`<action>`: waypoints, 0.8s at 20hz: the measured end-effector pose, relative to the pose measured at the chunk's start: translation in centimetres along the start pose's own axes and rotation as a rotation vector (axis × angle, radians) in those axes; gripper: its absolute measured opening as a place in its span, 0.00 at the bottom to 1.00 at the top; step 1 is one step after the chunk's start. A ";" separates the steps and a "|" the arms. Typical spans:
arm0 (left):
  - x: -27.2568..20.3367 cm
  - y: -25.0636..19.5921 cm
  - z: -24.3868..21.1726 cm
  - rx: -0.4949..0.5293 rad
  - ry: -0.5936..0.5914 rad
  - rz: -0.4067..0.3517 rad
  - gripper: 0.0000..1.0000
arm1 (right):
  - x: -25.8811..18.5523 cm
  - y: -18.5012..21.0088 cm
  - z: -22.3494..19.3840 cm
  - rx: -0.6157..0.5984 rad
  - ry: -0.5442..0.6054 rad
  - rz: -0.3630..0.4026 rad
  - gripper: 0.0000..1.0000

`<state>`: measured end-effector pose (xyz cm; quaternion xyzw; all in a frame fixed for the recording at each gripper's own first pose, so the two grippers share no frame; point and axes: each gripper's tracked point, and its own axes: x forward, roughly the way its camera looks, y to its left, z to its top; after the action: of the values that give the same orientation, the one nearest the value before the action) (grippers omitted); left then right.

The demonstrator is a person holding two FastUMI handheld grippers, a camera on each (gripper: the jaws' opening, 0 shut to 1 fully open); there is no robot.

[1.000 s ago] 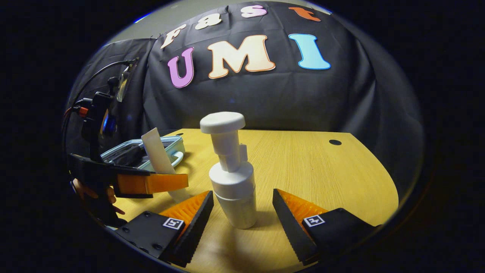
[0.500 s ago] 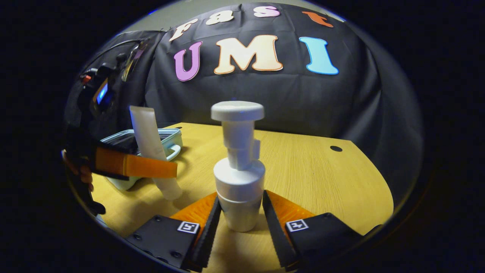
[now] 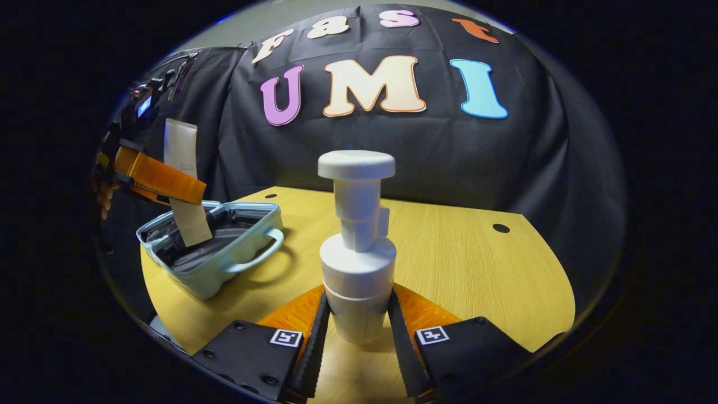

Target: First open the suitcase, pack the skin care products into it, and then close the suitcase.

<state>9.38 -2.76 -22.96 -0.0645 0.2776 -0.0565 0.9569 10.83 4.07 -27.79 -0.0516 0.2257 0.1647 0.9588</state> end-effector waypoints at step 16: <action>0.0 15.1 -8.9 0.075 0.562 -0.119 0.41 | 1.7 23.0 5.2 0.113 0.150 0.146 0.59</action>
<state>5.71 11.30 -32.78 -0.0271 0.5255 -0.1384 0.8390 6.58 27.12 -24.46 0.0071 0.3090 0.2169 0.9260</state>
